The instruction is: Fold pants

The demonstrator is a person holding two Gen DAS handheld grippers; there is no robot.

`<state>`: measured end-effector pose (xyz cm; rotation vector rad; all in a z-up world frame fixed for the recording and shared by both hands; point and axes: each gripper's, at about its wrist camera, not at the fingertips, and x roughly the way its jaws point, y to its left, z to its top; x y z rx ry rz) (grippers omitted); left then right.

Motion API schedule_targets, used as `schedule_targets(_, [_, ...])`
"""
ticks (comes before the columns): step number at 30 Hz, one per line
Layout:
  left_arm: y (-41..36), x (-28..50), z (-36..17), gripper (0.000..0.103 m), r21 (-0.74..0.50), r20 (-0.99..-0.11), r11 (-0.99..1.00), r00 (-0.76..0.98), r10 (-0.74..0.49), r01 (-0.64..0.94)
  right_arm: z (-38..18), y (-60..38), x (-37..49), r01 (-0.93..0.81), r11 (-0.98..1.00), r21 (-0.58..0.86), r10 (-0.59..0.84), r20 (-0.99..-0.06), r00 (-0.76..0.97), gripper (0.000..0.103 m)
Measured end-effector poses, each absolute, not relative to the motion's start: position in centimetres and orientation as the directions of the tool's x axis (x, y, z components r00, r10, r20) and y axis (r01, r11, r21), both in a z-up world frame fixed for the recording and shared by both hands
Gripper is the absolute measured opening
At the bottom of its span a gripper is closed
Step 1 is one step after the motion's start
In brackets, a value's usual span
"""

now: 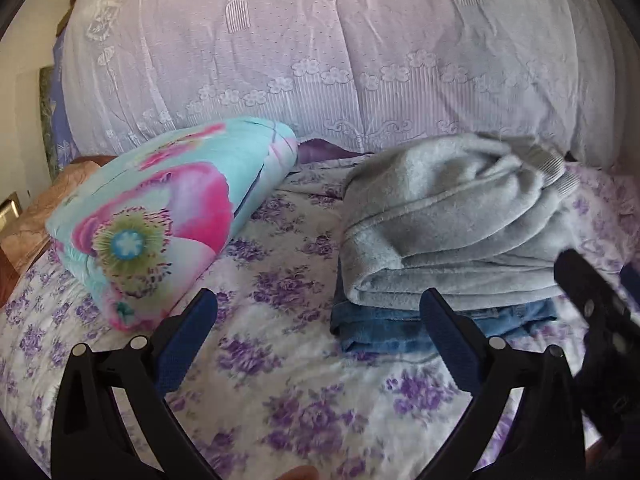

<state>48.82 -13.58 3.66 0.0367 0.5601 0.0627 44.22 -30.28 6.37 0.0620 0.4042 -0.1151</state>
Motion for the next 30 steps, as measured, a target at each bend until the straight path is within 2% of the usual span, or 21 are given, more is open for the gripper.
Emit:
schedule_targets(2, [-15.4, 49.5, 2.5, 0.099, 0.171, -0.523, 0.985, 0.846, 0.107, -0.019, 6.6, -30.2, 44.5, 0.129, 0.991, 0.020, -0.113, -0.375, 0.920, 0.100])
schedule_targets(4, [-16.0, 49.2, 2.2, 0.099, 0.233, -0.485, 0.972, 0.863, 0.144, -0.031, 6.7, -30.2, 44.3, 0.115, 0.993, 0.032, -0.095, -0.370, 0.924, 0.100])
schedule_targets(6, [-15.8, 49.0, 2.5, 0.099, 0.198, -0.504, 0.980, 0.858, 0.101, 0.001, 6.7, -30.3, 44.1, 0.118, 0.993, 0.026, -0.100, -0.367, 0.925, 0.100])
schedule_targets(9, [-14.5, 49.3, 2.9, 0.099, 0.083, -0.563, 0.995, 0.827, -0.006, 0.063, 6.6, -29.9, 43.4, 0.119, 0.993, -0.015, -0.117, -0.370, 0.922, 0.100])
schedule_targets(16, [-14.3, 49.3, 2.4, 0.099, 0.148, -0.540, 0.989, 0.838, 0.074, 0.008, 4.4, -30.2, 43.9, 0.118, 0.991, -0.057, -0.131, -0.434, 0.891, 0.100])
schedule_targets(30, [-13.9, 49.4, 2.5, 0.099, 0.127, -0.547, 0.992, 0.835, 0.052, 0.022, 3.9, -30.8, 44.4, 0.111, 0.994, 0.020, -0.090, -0.460, 0.883, 0.100])
